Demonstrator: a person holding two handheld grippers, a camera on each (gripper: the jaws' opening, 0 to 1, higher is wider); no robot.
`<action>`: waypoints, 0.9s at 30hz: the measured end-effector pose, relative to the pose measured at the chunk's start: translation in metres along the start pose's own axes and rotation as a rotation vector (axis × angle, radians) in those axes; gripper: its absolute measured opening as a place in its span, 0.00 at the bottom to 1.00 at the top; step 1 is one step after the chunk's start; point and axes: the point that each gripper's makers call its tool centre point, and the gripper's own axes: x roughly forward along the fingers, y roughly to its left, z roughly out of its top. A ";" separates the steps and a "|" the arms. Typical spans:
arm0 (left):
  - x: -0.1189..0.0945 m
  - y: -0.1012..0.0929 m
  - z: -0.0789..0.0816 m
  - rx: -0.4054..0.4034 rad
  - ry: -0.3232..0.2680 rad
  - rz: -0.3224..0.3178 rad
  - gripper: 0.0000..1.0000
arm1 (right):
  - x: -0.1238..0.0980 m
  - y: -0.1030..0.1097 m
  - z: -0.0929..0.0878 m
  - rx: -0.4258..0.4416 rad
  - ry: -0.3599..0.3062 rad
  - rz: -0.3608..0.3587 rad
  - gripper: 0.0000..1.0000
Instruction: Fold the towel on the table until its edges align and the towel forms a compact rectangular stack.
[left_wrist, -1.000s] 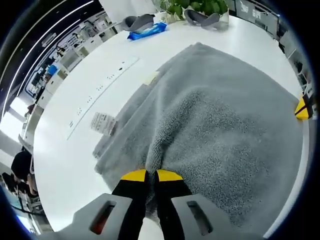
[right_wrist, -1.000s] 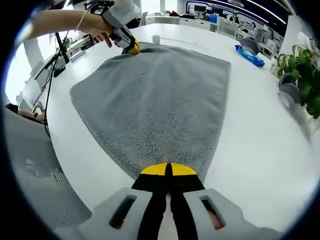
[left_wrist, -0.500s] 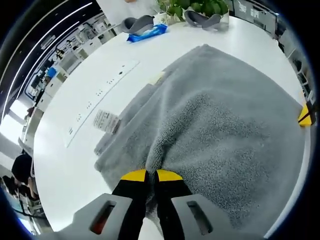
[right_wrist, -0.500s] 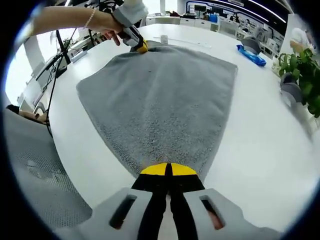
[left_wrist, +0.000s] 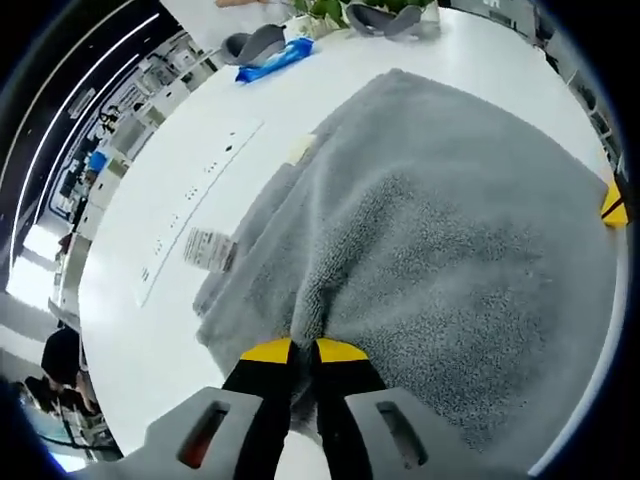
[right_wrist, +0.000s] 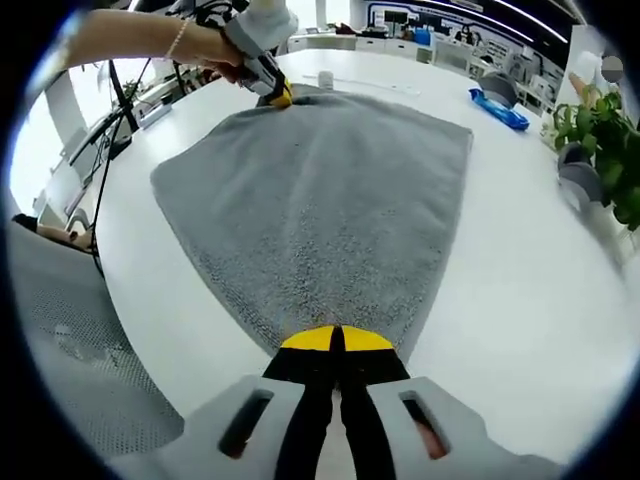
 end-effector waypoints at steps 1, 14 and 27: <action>-0.003 0.000 -0.001 -0.050 0.005 0.009 0.09 | 0.000 0.000 0.000 0.000 0.002 0.002 0.00; -0.062 -0.020 -0.003 -0.126 -0.160 -0.003 0.10 | 0.000 0.001 0.001 -0.038 0.004 0.007 0.00; -0.109 -0.094 -0.029 -0.188 -0.316 -0.096 0.14 | -0.001 0.001 0.000 -0.078 -0.010 0.020 0.00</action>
